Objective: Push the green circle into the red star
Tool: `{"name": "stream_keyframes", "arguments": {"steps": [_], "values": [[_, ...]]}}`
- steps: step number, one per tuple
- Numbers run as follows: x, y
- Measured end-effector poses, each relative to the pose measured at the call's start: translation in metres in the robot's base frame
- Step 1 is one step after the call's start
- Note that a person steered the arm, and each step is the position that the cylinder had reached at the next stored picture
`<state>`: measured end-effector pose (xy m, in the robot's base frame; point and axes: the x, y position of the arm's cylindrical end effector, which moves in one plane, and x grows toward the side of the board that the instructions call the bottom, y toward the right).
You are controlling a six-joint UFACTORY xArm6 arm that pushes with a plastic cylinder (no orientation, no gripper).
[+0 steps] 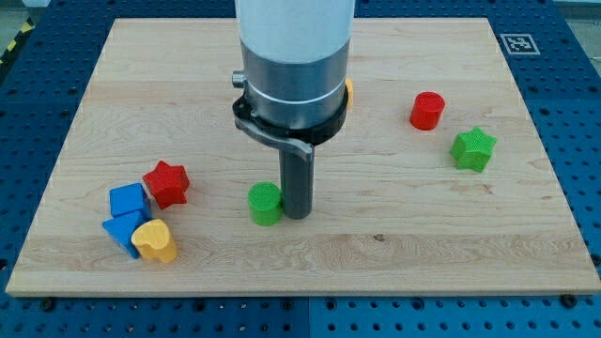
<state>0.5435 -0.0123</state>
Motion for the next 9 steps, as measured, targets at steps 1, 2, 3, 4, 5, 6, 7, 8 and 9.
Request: {"name": "stream_keyframes", "arguments": {"steps": [1, 2, 3, 4, 5, 6, 7, 8, 9], "values": [[0.01, -0.004], [0.002, -0.007], [-0.005, -0.007], [-0.005, -0.009], [-0.009, -0.028], [-0.009, -0.061], [-0.009, -0.086], [-0.017, -0.063], [-0.069, 0.0]]}}
